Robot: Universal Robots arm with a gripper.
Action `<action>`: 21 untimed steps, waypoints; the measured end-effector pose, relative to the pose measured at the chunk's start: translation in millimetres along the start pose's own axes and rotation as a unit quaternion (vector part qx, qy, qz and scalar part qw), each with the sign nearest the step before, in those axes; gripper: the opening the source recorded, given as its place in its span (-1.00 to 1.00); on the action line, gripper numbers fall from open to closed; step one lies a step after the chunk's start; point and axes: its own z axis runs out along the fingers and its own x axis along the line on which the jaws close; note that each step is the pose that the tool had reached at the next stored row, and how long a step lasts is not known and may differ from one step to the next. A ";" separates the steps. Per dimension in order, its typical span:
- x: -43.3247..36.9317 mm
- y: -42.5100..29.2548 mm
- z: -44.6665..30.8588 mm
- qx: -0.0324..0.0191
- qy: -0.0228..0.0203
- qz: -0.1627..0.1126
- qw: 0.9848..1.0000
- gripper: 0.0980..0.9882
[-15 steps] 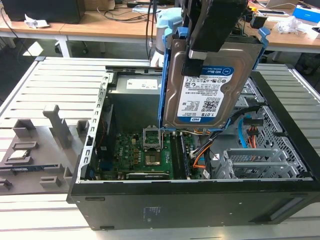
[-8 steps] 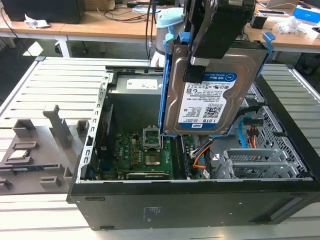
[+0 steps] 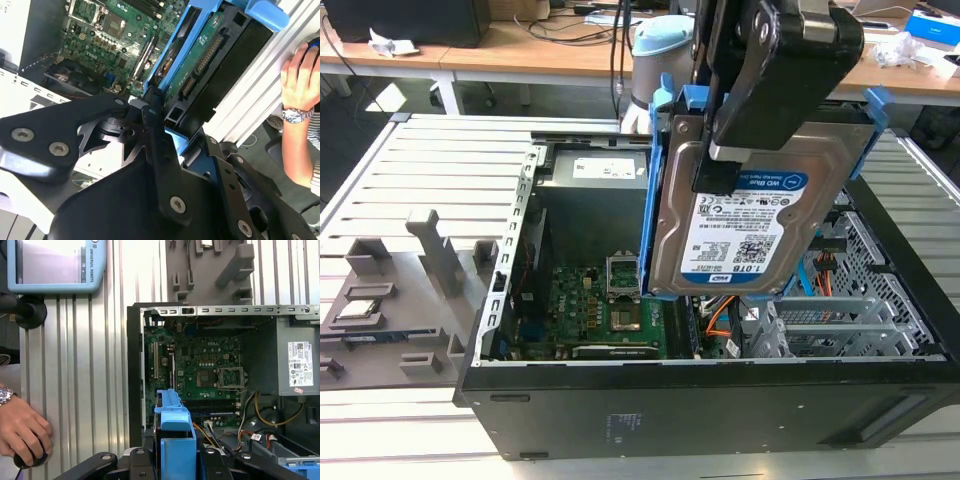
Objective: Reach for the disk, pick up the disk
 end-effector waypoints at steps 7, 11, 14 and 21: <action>8.8 -6.2 0.2 0.000 -0.003 0.000 1.000 -0.40; 8.3 -24.2 -0.5 -0.002 -0.002 0.000 1.000 -0.40; 7.7 -41.4 -1.2 -0.004 -0.002 0.000 1.000 -0.40; 7.0 -60.4 -2.1 -0.005 -0.002 0.000 1.000 -0.40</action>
